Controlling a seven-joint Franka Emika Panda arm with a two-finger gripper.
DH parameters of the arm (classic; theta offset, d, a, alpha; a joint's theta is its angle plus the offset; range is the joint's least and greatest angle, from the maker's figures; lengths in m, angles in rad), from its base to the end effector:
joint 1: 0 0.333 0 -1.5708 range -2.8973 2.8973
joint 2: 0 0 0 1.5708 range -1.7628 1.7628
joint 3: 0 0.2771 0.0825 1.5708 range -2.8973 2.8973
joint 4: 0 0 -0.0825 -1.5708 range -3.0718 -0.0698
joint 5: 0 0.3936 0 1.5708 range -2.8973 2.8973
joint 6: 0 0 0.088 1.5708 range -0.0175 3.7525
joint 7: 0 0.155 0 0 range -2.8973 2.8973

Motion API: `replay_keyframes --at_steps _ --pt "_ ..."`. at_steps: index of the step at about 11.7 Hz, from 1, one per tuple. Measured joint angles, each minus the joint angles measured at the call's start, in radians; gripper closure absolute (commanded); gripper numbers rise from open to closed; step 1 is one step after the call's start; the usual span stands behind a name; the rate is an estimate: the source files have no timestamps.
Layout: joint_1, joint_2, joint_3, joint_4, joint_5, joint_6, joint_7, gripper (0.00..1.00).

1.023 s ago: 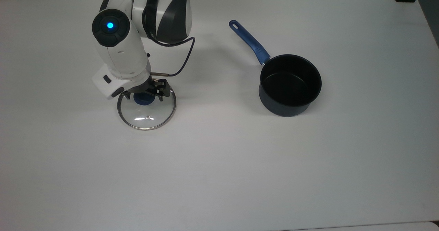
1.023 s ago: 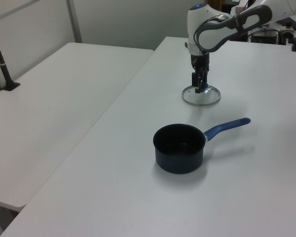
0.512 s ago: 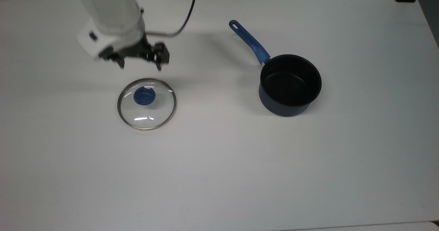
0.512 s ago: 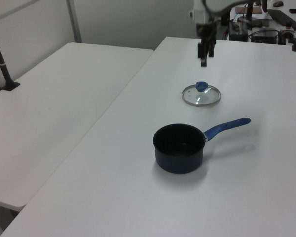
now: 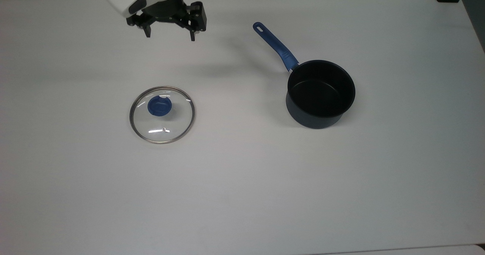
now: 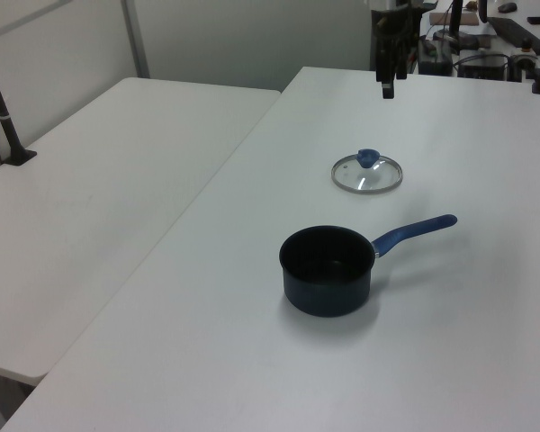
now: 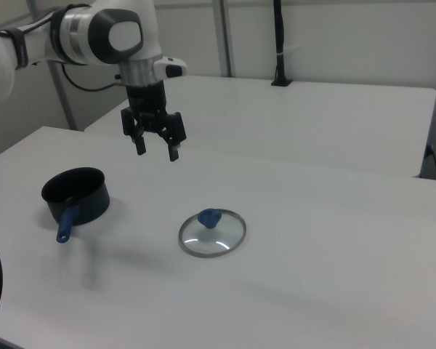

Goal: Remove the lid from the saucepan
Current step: 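Open the gripper and raise it away from the lid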

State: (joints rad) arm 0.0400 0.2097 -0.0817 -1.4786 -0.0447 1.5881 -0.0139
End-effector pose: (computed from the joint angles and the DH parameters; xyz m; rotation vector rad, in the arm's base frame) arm 0.6102 -0.0291 0.4603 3.0786 -0.0367 -0.1559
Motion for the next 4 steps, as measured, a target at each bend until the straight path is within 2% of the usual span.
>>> replay_keyframes --at_steps 4 --pt "-0.001 -0.012 -0.009 -0.001 -0.002 0.000 0.039 0.00"
